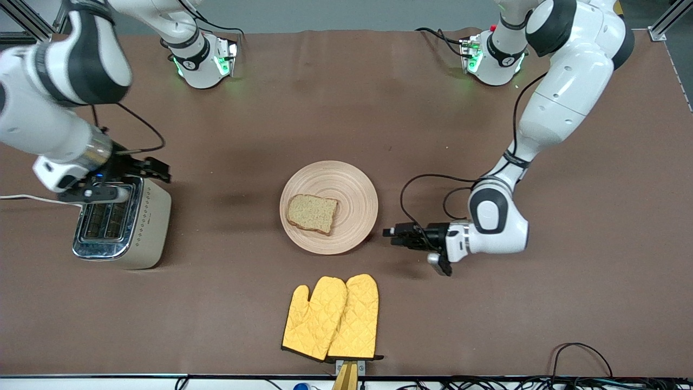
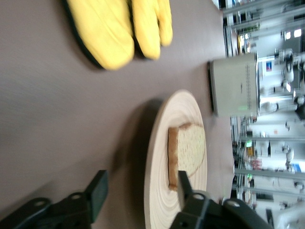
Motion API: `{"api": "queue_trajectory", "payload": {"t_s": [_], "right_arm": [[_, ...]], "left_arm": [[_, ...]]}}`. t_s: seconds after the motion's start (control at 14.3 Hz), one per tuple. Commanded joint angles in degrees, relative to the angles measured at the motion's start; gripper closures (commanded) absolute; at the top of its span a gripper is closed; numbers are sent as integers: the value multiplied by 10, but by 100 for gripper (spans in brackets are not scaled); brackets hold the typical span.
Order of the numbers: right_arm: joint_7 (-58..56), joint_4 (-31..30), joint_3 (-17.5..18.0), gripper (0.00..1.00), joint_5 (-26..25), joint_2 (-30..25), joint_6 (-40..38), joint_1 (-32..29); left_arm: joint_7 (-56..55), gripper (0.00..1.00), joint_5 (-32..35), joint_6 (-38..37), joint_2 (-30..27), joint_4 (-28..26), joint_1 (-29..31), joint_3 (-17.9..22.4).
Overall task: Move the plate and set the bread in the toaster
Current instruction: 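Release the plate with the left gripper while the right gripper reaches bread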
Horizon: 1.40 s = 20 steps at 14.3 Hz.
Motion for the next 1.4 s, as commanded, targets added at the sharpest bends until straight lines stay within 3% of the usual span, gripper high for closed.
{"api": "queue_trajectory", "payload": {"t_s": [0.0,0.21,0.42,0.63,0.77,0.91,1.12,1.33], "right_arm": [[89,-60,-3,0,9,4,92,72],[194,-69,-4,0,8,54,163,155],[250,-65,-5,1,8,116,245,206],[303,-43,-5,25,1,168,278,236],[311,-33,-5,40,1,184,281,244],[336,-29,-5,53,1,192,283,252],[342,-11,-6,61,1,212,283,259],[344,10,-6,61,0,239,285,260]], "left_arm": [[-57,0,31,-18,-51,-11,62,9],[-136,0,143,-85,-80,8,147,6],[-151,0,171,-125,-94,32,209,6],[-179,0,225,-126,-137,39,232,8],[-248,0,227,-147,-172,45,236,11],[-277,0,271,-161,-193,46,235,6],[-360,0,321,-194,-237,47,230,4],[-478,0,377,-238,-294,45,221,3]]}}
